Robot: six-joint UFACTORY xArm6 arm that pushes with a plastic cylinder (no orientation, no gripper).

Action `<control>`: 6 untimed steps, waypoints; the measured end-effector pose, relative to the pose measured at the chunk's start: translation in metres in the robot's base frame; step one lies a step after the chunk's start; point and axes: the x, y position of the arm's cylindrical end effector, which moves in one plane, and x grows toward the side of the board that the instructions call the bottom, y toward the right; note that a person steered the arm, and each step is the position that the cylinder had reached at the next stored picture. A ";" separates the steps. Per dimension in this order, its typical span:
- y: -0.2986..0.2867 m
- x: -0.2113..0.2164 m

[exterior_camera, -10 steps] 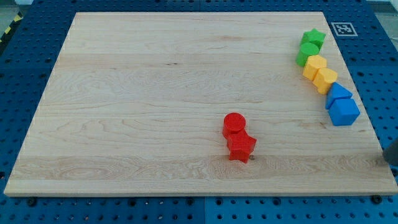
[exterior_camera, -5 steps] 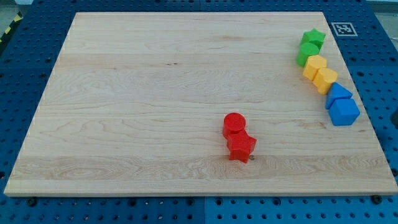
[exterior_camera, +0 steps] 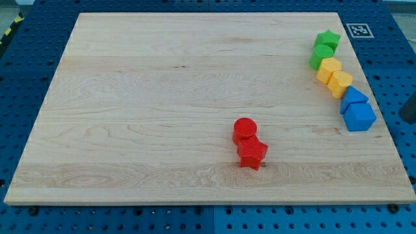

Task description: Move your arm at blue cube

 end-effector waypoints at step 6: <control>-0.044 -0.003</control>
